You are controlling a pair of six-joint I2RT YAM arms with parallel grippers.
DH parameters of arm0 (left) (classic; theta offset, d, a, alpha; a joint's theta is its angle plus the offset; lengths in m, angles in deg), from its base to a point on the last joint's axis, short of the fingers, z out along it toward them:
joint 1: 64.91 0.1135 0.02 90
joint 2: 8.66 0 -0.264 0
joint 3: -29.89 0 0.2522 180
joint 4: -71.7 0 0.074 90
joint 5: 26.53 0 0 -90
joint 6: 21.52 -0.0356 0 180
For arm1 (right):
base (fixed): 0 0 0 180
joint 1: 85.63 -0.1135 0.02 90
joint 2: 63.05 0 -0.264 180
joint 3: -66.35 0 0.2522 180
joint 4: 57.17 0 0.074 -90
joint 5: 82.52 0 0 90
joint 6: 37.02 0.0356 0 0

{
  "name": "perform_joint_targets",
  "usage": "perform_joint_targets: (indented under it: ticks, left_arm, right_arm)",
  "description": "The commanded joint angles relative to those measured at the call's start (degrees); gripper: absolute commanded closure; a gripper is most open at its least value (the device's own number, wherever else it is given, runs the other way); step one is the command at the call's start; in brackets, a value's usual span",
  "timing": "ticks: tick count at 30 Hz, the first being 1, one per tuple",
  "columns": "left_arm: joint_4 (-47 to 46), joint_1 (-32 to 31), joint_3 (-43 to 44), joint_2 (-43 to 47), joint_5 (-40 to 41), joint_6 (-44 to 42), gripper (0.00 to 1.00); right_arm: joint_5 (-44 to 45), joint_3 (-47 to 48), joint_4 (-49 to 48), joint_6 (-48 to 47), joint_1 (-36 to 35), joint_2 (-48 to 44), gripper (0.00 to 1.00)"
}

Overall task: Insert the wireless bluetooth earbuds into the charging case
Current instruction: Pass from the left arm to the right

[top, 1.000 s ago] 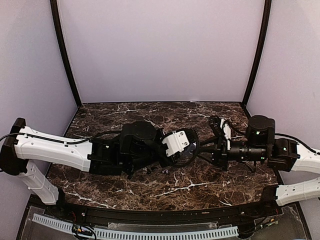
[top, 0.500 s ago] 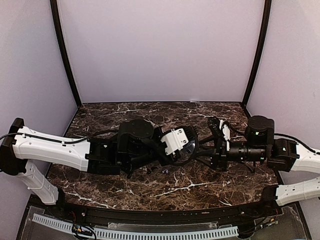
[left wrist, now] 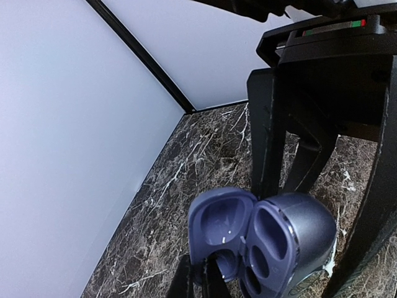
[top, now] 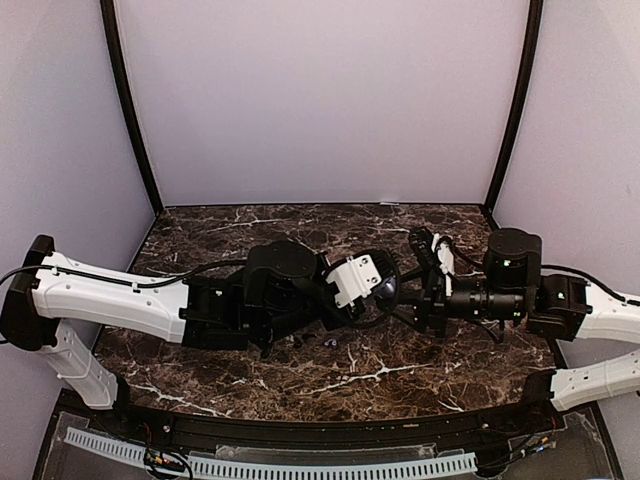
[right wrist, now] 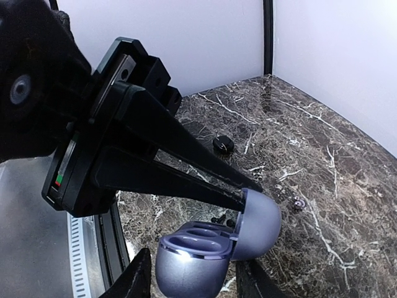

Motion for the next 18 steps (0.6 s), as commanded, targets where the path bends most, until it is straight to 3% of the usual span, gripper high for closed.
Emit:
perform_joint_targets:
  ticks: [1,5,9,18]
  left_arm:
    - [-0.7,-0.3,2.3,-0.1,1.4,1.1,1.0]
    - [-1.1,-0.3,2.5,-0.3,1.8,1.4,1.0]
    - [-0.3,-0.3,3.5,-1.3,2.4,1.5,1.0]
    - [0.4,-0.4,4.5,-2.3,2.3,1.7,1.0]
  right_arm:
    - [1.7,1.8,-3.6,0.6,-0.3,0.1,0.61]
    - [2.3,1.3,-3.7,0.9,-0.3,0.0,0.7]
    - [2.3,1.8,-3.2,1.1,-0.3,0.2,0.61]
    - [3.6,1.3,-3.4,1.5,-0.3,0.0,0.68]
